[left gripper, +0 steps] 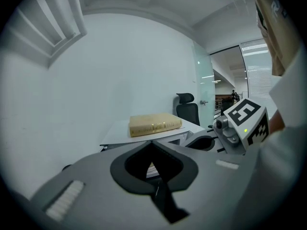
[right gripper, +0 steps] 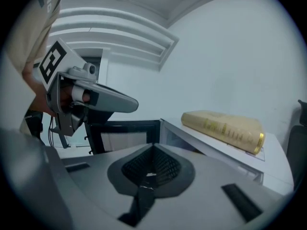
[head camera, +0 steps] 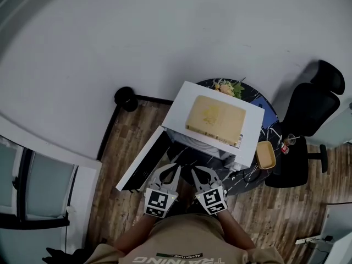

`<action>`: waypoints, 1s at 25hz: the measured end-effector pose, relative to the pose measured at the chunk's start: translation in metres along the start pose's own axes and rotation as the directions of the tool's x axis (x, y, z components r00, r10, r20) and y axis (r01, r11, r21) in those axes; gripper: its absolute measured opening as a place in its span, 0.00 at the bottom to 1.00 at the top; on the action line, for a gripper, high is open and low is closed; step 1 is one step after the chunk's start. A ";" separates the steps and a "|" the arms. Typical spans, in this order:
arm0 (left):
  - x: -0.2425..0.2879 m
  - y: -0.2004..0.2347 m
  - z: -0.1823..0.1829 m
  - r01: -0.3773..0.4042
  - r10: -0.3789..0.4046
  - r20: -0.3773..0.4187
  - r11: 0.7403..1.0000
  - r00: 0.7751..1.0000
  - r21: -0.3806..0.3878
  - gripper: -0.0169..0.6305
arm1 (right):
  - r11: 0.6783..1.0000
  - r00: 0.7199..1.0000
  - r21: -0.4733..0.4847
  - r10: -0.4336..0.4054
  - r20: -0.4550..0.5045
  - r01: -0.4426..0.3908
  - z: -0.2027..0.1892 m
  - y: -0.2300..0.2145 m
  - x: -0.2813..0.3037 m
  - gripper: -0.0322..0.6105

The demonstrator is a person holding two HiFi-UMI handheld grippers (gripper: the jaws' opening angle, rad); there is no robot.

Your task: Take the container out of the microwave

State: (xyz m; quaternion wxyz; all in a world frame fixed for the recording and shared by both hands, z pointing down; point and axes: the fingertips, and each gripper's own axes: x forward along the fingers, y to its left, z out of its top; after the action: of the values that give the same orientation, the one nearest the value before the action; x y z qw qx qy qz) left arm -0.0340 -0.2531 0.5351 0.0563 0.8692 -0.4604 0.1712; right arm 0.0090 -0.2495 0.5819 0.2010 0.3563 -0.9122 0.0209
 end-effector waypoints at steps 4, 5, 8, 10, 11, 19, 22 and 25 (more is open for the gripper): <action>-0.008 0.001 0.005 0.031 -0.031 0.037 1.000 0.999 0.003 0.04 | 0.999 0.999 -0.034 -0.017 -0.027 0.016 0.007 0.010 0.003 0.06; -0.010 0.003 0.005 0.038 -0.039 0.044 0.999 0.998 0.006 0.04 | 0.998 0.999 -0.050 -0.034 -0.037 0.032 0.007 0.010 0.004 0.06; -0.012 0.009 0.000 0.060 -0.061 0.055 0.998 0.997 0.005 0.04 | 0.992 0.993 -0.081 -0.104 -0.056 0.099 0.006 -0.001 0.008 0.06; -0.012 0.010 -0.005 0.082 -0.081 0.049 0.997 0.995 -0.009 0.04 | 0.990 0.990 -0.070 -0.127 -0.066 0.123 0.002 -0.006 0.008 0.06; -0.013 0.009 -0.007 0.093 -0.092 0.045 0.996 0.995 -0.013 0.04 | 0.990 0.988 -0.064 -0.132 -0.080 0.127 -0.002 -0.007 0.007 0.06; 0.003 0.024 -0.031 0.112 -0.113 -0.001 0.993 0.994 -0.047 0.04 | 0.961 0.946 -0.226 -0.213 -0.244 0.158 -0.047 -0.042 0.046 0.06; 0.010 0.024 -0.035 0.111 -0.112 -0.009 0.991 0.994 -0.078 0.04 | 0.944 0.934 -0.305 -0.218 -0.281 0.129 -0.058 -0.053 0.065 0.06; 0.011 0.026 -0.034 0.110 -0.112 -0.013 0.988 0.994 -0.108 0.04 | 0.928 0.925 -0.358 -0.225 -0.306 0.107 -0.067 -0.056 0.086 0.06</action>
State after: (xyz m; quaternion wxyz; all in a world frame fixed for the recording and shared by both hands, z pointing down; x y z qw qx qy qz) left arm -0.0580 -0.2675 0.5687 0.1165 0.8875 -0.4194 0.1513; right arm 0.0121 -0.3345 0.6703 0.4147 0.3848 -0.8196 -0.0902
